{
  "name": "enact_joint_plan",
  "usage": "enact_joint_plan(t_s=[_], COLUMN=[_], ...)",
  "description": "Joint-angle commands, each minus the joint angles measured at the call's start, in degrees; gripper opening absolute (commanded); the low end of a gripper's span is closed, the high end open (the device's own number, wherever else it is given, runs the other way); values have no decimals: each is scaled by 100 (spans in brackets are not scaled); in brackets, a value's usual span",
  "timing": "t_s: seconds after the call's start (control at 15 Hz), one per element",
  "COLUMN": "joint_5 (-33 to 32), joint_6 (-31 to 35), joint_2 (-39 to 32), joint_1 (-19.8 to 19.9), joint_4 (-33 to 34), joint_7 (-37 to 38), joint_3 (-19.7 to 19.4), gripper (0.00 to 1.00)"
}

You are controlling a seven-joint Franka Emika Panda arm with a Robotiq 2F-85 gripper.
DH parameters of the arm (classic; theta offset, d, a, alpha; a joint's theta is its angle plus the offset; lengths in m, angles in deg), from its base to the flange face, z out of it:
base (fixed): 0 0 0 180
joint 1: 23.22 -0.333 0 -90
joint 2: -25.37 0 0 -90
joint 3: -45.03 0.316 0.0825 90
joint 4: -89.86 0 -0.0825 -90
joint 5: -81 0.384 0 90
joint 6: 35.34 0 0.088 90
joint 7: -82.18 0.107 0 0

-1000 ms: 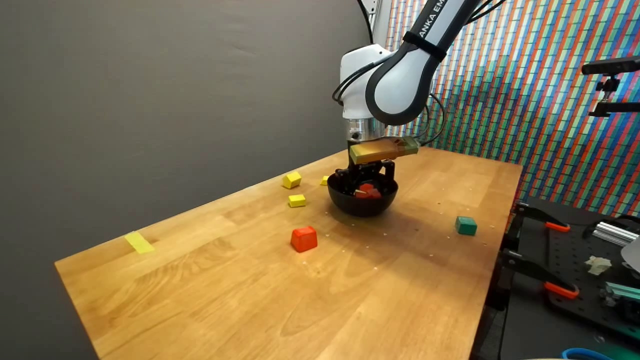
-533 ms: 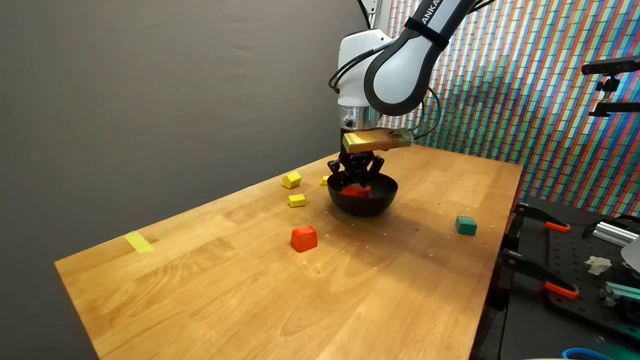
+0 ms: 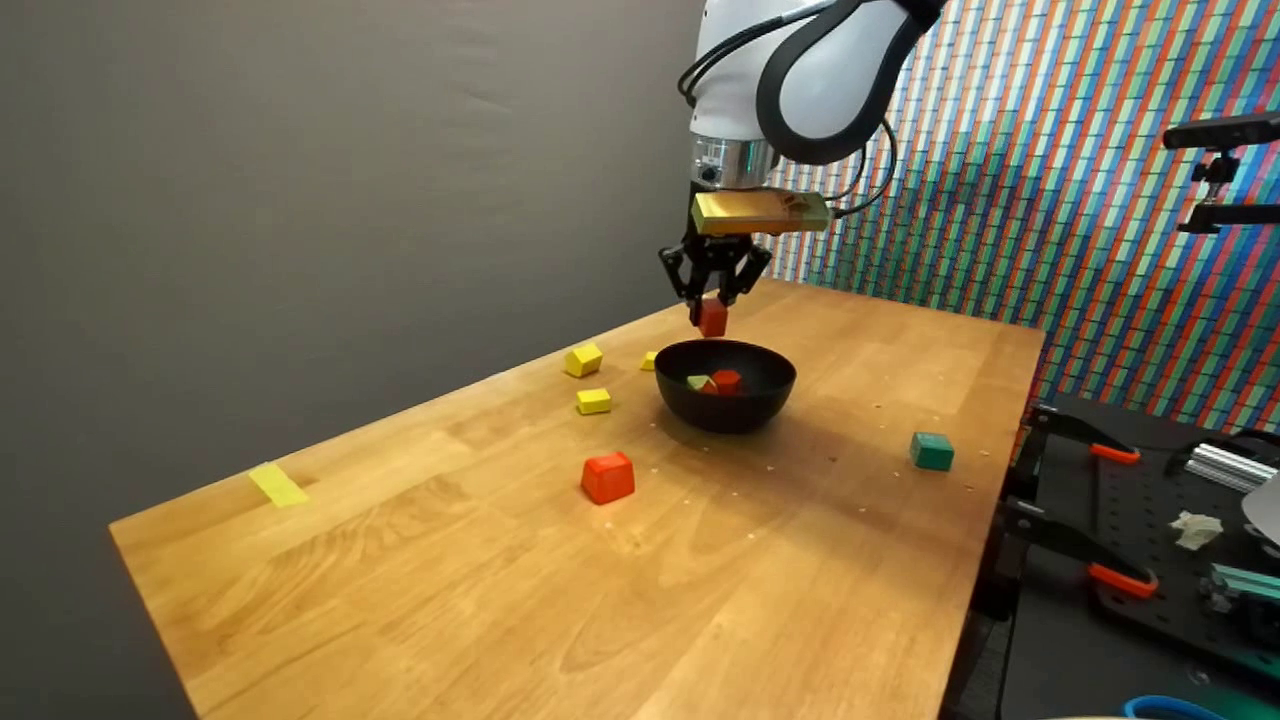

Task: Take the blocks out of the gift disappointed

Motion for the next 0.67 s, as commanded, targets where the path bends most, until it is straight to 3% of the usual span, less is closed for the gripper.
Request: enact_joint_plan(t_s=[0.0,0.6], joint_5=[-809,-763], joint_6=[97,-33], joint_2=[-204,-1172], joint_1=[-133,38], joint_4=[243,1186], joint_7=[923,1237], joint_3=[-433,-584], gripper=[17,16])
